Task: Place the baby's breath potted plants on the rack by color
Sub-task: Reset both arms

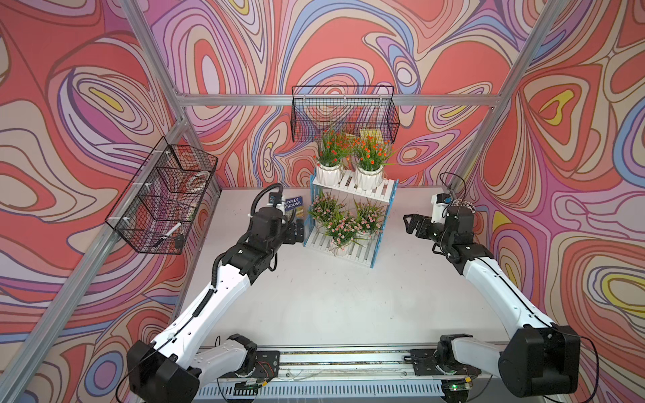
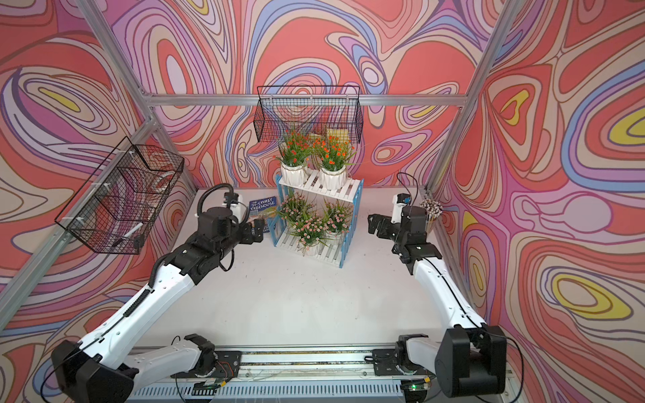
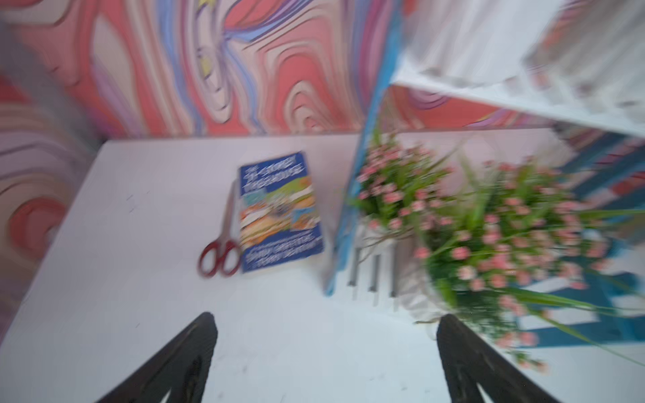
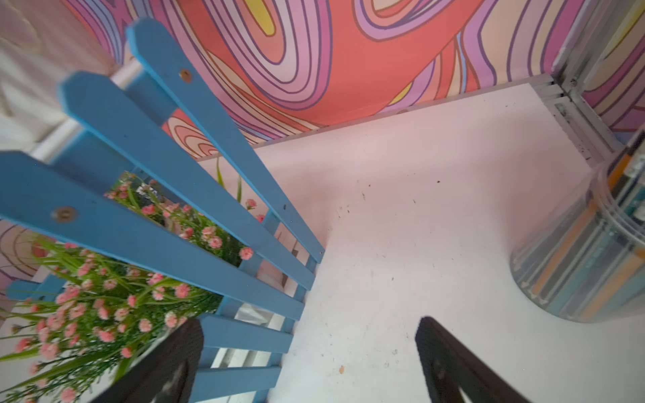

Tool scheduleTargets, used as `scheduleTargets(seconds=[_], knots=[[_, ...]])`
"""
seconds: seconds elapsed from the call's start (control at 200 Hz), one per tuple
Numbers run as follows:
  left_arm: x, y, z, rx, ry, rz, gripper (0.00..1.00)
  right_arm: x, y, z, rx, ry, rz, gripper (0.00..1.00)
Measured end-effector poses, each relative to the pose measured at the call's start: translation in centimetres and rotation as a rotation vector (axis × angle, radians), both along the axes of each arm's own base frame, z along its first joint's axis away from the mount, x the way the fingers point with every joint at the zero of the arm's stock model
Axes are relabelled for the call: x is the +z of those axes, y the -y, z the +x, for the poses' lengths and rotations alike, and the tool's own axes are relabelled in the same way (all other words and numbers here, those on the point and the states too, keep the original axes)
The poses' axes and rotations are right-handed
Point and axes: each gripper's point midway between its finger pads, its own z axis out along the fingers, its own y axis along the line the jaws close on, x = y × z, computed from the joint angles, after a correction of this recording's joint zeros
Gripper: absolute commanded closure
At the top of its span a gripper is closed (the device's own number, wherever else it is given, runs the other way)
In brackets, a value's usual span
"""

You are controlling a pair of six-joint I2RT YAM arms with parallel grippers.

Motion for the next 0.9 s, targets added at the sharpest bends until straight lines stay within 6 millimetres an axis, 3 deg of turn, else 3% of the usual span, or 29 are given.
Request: scheduleTargets(seconds=[0.075, 0.17, 0.335, 0.591, 0.771, 0.896], knots=[[-4.2, -3.2, -0.6, 0.119, -0.073, 0.073, 0.00, -1.1, 1.2, 0.3, -0.034, -0.008, -0.020, 0.02], [-8.6, -5.0, -0.5, 0.182, -0.167, 0.169, 0.00, -3.0, 2.7, 0.7, -0.079, -0.023, -0.061, 0.02], [-12.9, -6.9, 1.6, 0.218, -0.213, 0.261, 0.00, -6.9, 4.3, 0.7, -0.126, -0.060, -0.143, 0.02], [-17.6, -9.8, 1.1, 0.209, -0.115, 0.244, 0.00, -10.7, 5.9, 1.3, -0.167, -0.016, -0.235, 0.02], [-18.3, -10.3, 2.4, 0.159, 0.012, 0.199, 0.00, -13.6, 6.5, 1.1, -0.182, 0.035, -0.238, 0.02], [-19.3, -11.0, 2.4, 0.158, 0.016, 0.173, 0.00, -13.6, 6.0, 1.2, -0.163, 0.141, -0.229, 0.02]])
